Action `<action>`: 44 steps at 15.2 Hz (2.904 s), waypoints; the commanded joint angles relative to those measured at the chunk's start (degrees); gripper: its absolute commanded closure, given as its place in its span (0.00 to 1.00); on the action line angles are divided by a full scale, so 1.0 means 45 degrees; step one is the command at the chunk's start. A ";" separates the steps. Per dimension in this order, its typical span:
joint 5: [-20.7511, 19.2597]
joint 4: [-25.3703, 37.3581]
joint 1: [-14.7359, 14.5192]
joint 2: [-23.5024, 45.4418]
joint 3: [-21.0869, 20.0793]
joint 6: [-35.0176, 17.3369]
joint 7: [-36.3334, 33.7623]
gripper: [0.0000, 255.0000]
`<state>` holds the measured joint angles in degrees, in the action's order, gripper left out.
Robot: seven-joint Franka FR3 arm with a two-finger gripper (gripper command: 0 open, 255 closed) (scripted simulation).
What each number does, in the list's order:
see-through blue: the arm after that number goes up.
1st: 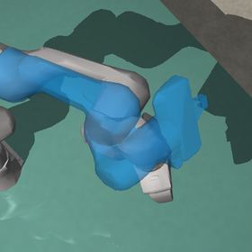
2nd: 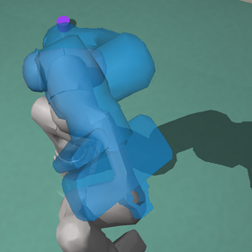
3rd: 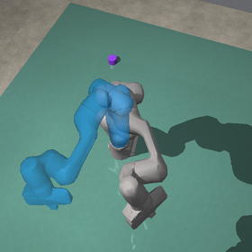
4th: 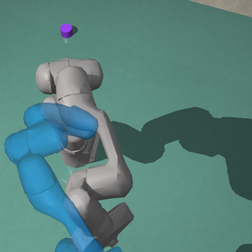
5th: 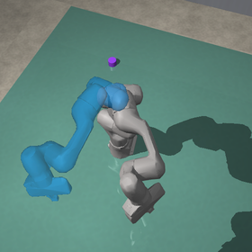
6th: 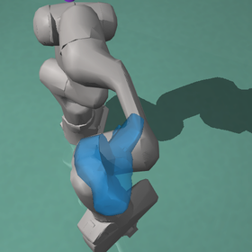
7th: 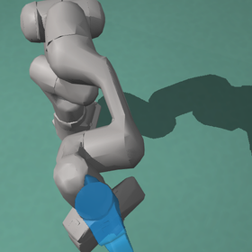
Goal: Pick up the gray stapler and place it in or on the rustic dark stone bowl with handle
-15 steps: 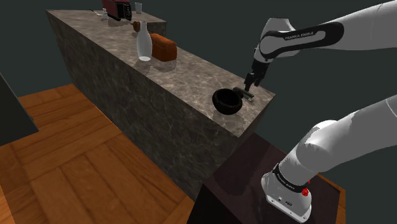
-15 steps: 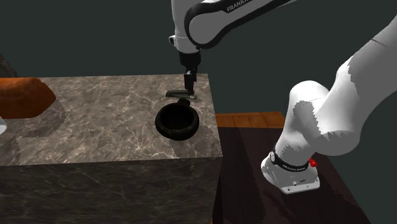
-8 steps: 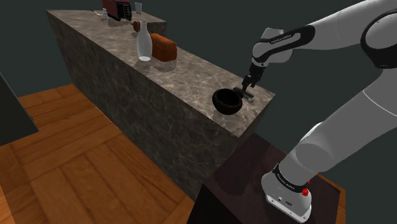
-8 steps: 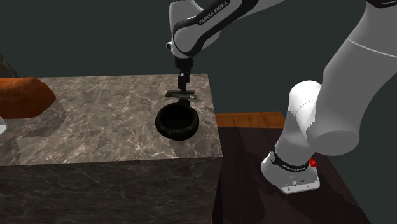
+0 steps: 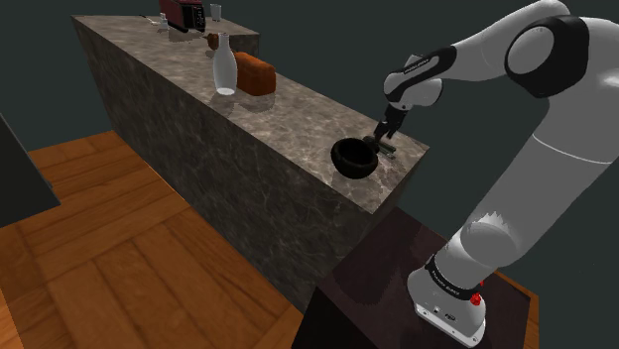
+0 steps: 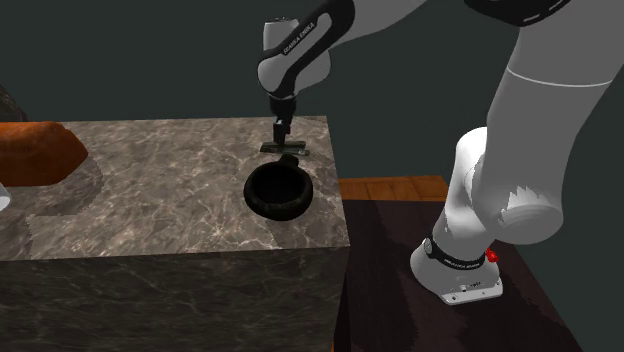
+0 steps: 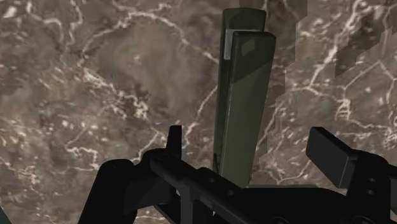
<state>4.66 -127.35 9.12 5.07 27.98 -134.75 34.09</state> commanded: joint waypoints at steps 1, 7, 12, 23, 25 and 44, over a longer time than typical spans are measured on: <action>0.0213 -0.0056 0.0033 0.0274 -0.0024 -0.0302 0.0161 0.00; 0.0483 -0.0150 0.0076 0.0622 -0.0082 -0.0695 0.0349 0.00; 0.0483 -0.0150 0.0076 0.0621 -0.0082 -0.0695 0.0349 1.00; 0.0284 -0.0052 0.0041 0.0371 -0.0038 -0.0383 0.0207 1.00; 0.0098 0.0057 0.0012 0.0130 -0.0004 -0.0066 0.0073 1.00; -0.1057 0.1666 -0.0105 -0.1608 0.0006 0.3054 -0.0783 1.00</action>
<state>0.14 -120.41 8.71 -1.78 28.09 -121.91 30.83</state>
